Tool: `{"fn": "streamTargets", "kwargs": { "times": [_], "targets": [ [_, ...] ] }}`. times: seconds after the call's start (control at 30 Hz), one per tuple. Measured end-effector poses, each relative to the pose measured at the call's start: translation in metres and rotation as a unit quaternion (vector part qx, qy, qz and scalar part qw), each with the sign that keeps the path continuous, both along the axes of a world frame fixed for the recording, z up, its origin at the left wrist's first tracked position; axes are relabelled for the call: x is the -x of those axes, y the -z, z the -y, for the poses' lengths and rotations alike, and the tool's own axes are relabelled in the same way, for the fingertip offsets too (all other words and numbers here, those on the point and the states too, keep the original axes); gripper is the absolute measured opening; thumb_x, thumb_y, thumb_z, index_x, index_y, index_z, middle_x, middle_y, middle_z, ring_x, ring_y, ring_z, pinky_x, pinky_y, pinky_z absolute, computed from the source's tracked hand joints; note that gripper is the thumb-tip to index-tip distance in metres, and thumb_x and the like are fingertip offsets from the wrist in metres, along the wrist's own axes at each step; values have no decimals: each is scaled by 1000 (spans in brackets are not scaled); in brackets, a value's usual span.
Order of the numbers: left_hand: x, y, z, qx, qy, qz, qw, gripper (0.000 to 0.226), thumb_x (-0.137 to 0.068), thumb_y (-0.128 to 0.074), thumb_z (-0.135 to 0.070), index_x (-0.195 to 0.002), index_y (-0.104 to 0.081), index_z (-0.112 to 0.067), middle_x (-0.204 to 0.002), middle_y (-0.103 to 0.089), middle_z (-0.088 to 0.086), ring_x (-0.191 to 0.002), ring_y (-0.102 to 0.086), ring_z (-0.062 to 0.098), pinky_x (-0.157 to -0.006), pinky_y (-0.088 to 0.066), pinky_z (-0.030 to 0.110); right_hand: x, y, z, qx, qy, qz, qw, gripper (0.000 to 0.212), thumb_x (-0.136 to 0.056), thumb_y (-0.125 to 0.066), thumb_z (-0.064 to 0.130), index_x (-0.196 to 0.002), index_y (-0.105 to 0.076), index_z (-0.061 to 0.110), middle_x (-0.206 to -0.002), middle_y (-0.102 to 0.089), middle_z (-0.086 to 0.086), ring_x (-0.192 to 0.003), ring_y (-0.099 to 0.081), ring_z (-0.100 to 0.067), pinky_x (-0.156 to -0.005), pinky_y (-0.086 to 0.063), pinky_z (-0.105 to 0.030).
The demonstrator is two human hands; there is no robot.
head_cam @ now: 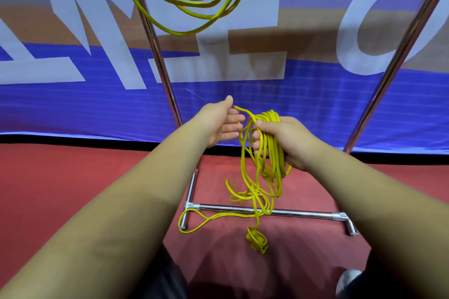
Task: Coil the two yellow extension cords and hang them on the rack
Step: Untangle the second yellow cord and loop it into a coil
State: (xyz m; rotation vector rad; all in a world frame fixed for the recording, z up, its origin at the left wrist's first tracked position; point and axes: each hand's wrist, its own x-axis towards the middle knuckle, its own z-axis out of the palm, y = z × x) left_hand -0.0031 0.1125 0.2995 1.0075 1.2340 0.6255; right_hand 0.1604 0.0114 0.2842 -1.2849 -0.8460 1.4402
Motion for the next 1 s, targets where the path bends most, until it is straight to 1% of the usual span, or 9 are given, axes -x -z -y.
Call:
{"fn": "streamTargets", "kwargs": {
  "times": [0.1,0.2,0.27,0.37,0.5,0.63,0.73,0.87,1.0],
  "targets": [
    [0,8,14,2,74,-94,993,26,-104,-48,-14,-122,-64,-6,-110,-74,8,-97,-72,22,-82,-62,40,-1,-6,-7,20,42,-45,998,17,-106,-59,15,-101,-71,4,-75,-68,-7,-57,-66,-19,-56,-59,-34],
    [-3,20,33,11,221,-165,961,25,-100,-46,1,-117,-62,-8,-106,-74,8,-104,-73,27,-85,-60,38,-4,-13,-15,24,91,-92,991,21,-106,-62,23,-95,-71,8,-69,-63,0,-52,-60,-12,-50,-53,-27],
    [-5,32,41,-8,300,-182,937,25,-96,-54,6,-116,-63,-7,-104,-75,8,-108,-74,29,-86,-58,36,-9,-16,-18,18,121,-102,987,24,-102,-71,32,-96,-72,9,-65,-61,3,-51,-57,-9,-48,-51,-25],
    [-8,45,49,-27,359,-158,919,33,-89,-66,12,-112,-63,-11,-103,-73,4,-100,-73,24,-79,-54,31,-12,-17,-20,15,140,-103,985,23,-98,-76,29,-99,-73,7,-62,-59,4,-49,-54,-9,-46,-48,-24],
    [-10,51,53,-48,420,-163,891,33,-86,-78,-2,-110,-63,-19,-109,-72,0,-92,-68,9,-83,-49,30,-12,-19,-17,17,160,-84,983,18,-97,-74,20,-86,-70,7,-61,-59,-1,-45,-53,-11,-45,-47,-24],
    [-12,48,56,-63,423,-193,883,37,-88,-81,-17,-121,-65,-13,-118,-76,4,-101,-69,11,-91,-50,36,-14,-20,-15,20,163,-71,984,19,-98,-69,17,-81,-69,9,-66,-65,0,-47,-53,-11,-47,-49,-26],
    [-13,40,60,-79,425,-202,879,43,-91,-79,-31,-125,-63,-9,-116,-76,8,-98,-71,10,-92,-51,36,-14,-18,-14,24,138,-60,988,21,-100,-69,22,-83,-69,10,-68,-67,1,-47,-55,-12,-49,-50,-26],
    [-20,38,68,-102,420,-200,880,55,-88,-77,-52,-117,-65,-7,-108,-79,5,-98,-74,13,-94,-56,38,-15,-16,-10,25,135,-40,990,39,-99,-74,41,-81,-72,7,-61,-63,-4,-48,-60,-15,-54,-54,-30],
    [-31,42,70,-162,414,-241,863,49,-86,-78,-48,-103,-65,-4,-94,-80,10,-83,-74,22,-85,-59,39,-16,-18,-8,20,150,-37,988,46,-100,-71,48,-89,-73,3,-64,-70,-6,-55,-68,-17,-57,-58,-32]
  ]
}}
